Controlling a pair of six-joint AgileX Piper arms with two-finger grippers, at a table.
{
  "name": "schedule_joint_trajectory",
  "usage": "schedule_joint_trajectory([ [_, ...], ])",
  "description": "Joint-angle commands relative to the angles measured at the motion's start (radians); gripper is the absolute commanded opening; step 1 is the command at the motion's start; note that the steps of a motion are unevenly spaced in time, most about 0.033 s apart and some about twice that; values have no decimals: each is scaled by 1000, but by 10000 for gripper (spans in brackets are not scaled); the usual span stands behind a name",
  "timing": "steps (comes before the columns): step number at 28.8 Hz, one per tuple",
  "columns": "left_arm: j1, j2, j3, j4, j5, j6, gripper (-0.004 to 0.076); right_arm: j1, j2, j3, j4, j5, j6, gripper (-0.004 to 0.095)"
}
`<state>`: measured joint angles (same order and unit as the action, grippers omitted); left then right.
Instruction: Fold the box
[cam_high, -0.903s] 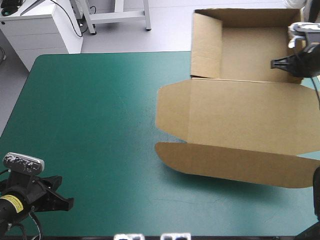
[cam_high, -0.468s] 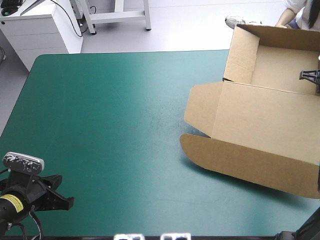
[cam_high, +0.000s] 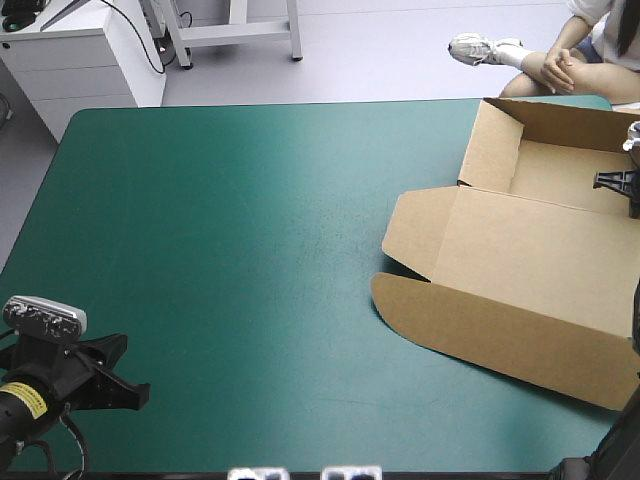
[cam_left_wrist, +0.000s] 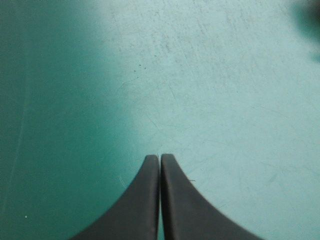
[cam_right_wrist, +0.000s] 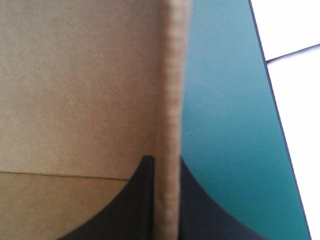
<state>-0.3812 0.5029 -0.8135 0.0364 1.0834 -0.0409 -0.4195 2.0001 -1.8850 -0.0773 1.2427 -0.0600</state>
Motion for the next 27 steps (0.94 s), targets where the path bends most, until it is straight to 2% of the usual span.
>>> schedule_joint_trajectory([
  [1,-1,7,-21,11,-71,-1,-8,-39,-62,-29,50,8,-15,75],
  [3,-1,7,-21,27,-71,-1,-8,-54,-62,-29,91,10,-22,167],
  [10,-1,7,-21,44,-121,-1,-8,-66,-120,-31,86,10,-32,709],
  [12,-1,7,-21,44,-134,-1,-8,-66,-149,-31,86,10,-21,807],
  [15,-1,7,-21,44,-145,-1,-8,-66,-213,-29,150,10,-9,822],
  [17,-1,7,-21,44,-155,-1,-8,-66,-272,-29,276,10,-26,815],
  [18,-1,7,-21,44,-159,-1,-8,-52,-335,-29,382,10,-70,791],
  [19,-1,7,-21,44,-159,-1,-8,-38,-366,-29,419,10,-92,771],
  [23,-1,7,-21,44,-176,-1,-8,80,-457,-29,465,10,-135,686],
  [27,-1,7,-21,44,-179,-1,-8,282,-522,-12,453,10,-153,579],
])
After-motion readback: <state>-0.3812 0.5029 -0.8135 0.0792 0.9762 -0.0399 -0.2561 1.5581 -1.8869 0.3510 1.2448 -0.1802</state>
